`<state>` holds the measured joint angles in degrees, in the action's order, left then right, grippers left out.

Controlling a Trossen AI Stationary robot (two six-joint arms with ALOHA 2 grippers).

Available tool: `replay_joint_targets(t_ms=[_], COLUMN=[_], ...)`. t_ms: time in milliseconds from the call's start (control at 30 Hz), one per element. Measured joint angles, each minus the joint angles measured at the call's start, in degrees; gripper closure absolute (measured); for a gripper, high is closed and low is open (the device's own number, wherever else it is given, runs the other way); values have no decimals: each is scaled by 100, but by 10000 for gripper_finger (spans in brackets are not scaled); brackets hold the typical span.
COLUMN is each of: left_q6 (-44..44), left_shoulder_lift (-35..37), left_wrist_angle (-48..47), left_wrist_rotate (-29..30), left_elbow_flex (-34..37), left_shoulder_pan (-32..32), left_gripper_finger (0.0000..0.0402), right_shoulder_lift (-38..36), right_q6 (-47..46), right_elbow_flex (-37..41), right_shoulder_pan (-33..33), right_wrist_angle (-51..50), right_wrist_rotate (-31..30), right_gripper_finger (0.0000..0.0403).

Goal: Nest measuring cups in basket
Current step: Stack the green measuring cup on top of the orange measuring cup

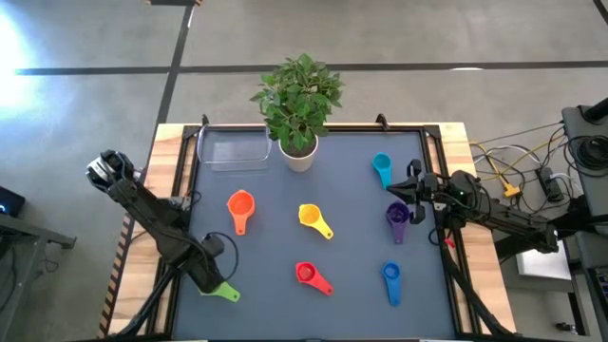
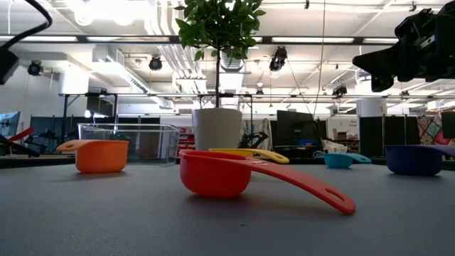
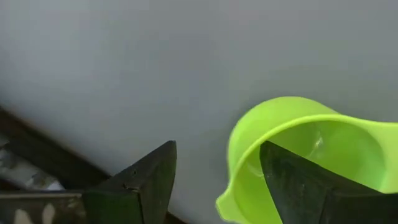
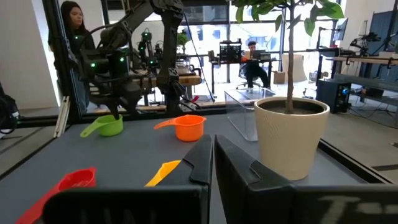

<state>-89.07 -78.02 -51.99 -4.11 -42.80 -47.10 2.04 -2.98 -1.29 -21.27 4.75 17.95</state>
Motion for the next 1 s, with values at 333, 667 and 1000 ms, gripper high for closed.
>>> replay_joint_targets(t_ms=[333,667,1000], left_q6=[880,2860,6244], left_shoulder_lift=[0,4,7], left_wrist_angle=[103,-603,-2089], left_wrist_rotate=[46,1398,2583], left_elbow_flex=[46,-791,-2019], left_shoulder_pan=[26,740,2331], left_gripper_finger=[375,400,401], right_shoulder_lift=[-1,0,-1], right_q6=[0,0,0], right_elbow_flex=[0,0,0], right_shoulder_pan=[0,1,0], right_wrist_angle=[0,0,0], right_wrist_rotate=[-1,0,-1], right_gripper_finger=[394,394,394])
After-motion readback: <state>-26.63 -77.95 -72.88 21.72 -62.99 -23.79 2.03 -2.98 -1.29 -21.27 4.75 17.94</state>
